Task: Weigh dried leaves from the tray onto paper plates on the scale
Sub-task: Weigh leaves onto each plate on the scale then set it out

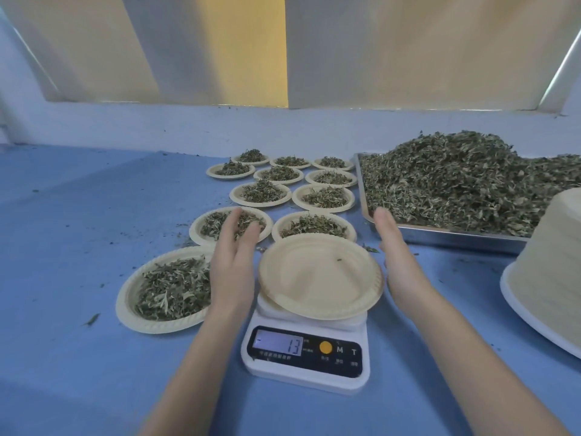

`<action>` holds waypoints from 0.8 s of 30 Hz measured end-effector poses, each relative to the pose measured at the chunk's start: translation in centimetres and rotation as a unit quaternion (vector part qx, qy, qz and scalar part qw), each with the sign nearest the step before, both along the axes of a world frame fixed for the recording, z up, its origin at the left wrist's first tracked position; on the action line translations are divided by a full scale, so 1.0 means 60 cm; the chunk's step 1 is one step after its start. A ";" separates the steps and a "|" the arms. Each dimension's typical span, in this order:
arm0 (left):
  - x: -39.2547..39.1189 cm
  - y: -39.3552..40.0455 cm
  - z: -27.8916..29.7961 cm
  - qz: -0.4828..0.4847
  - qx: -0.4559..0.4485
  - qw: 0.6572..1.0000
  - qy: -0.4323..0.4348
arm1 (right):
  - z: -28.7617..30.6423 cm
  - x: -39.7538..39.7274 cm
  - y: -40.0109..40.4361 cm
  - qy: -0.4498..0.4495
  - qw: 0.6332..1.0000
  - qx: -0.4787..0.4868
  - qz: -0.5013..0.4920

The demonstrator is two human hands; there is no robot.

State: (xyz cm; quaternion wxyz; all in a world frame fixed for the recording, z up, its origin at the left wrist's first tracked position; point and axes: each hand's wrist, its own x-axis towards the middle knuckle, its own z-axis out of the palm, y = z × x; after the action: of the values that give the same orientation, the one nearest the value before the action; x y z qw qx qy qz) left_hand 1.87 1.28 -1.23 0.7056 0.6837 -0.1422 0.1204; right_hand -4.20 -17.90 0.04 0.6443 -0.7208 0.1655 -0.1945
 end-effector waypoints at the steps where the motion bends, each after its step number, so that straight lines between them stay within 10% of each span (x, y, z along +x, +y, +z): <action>1: -0.006 0.004 -0.004 -0.001 -0.034 0.999 -0.020 | -0.003 -0.001 0.002 -0.011 1.000 0.005 -0.007; 24: -0.014 0.002 0.027 -0.072 0.065 0.988 -0.123 | -0.002 -0.015 0.008 -0.161 0.980 -0.047 -0.103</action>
State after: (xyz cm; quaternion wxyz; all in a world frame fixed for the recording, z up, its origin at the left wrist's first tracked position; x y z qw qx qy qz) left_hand 1.05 1.42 0.39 0.6439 0.6957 -0.2845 0.1430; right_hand -5.13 -17.43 -0.06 0.6041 -0.6891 0.1236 -0.3807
